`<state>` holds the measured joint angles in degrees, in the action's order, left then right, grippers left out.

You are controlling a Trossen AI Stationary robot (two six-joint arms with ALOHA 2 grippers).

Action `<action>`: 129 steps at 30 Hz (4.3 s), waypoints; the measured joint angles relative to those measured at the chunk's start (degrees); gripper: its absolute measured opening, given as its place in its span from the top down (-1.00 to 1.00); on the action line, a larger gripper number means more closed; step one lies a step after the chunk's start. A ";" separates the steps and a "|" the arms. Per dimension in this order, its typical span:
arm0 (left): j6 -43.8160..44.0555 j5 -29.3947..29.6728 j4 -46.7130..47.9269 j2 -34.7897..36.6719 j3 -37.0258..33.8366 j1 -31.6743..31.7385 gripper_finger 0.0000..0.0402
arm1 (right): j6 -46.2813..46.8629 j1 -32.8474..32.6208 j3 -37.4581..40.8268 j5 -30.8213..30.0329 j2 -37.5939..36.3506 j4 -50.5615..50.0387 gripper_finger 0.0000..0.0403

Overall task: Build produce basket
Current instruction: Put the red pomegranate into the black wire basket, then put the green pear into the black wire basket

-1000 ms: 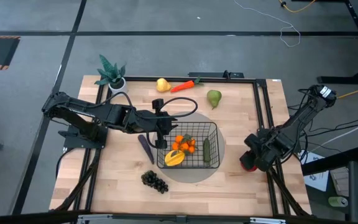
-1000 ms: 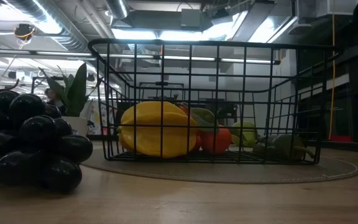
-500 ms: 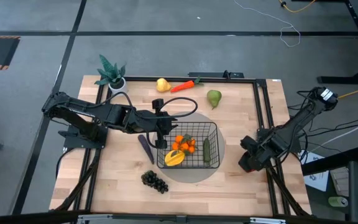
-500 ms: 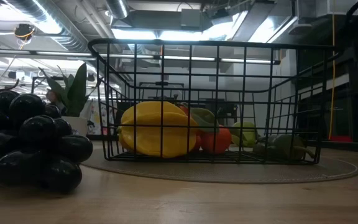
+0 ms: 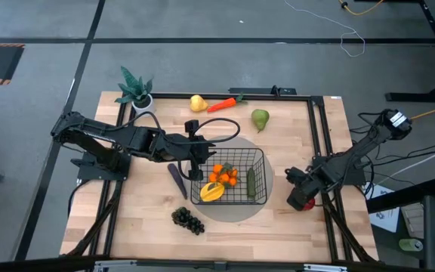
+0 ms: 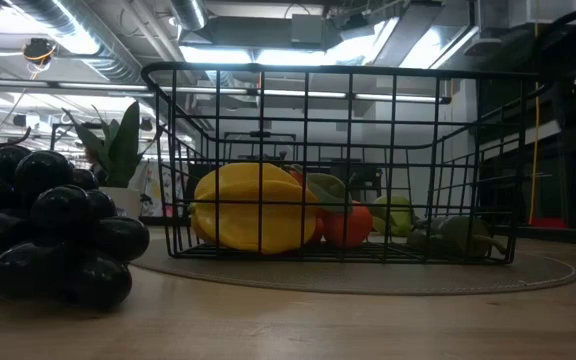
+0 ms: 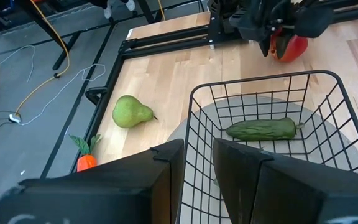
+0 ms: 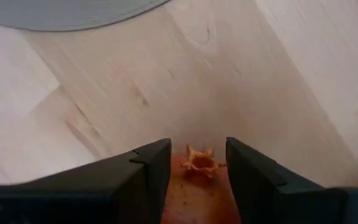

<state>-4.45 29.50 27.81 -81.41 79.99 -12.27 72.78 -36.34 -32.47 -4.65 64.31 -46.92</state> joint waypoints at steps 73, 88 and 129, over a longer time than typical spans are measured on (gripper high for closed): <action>-0.17 0.00 0.12 0.00 0.00 0.00 0.62 | -68.69 21.88 -28.72 -39.96 3.15 26.32 0.26; -0.15 0.00 9.68 0.00 0.00 -0.02 0.62 | -74.46 48.52 -28.72 -47.84 3.04 25.60 0.26; 2.95 -0.02 13.79 0.00 0.00 1.70 0.62 | -41.10 60.15 -22.20 -10.31 26.63 9.01 0.26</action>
<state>-1.50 29.47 41.60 -81.41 79.99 -10.57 31.67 23.81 -54.66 -14.95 90.94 -37.91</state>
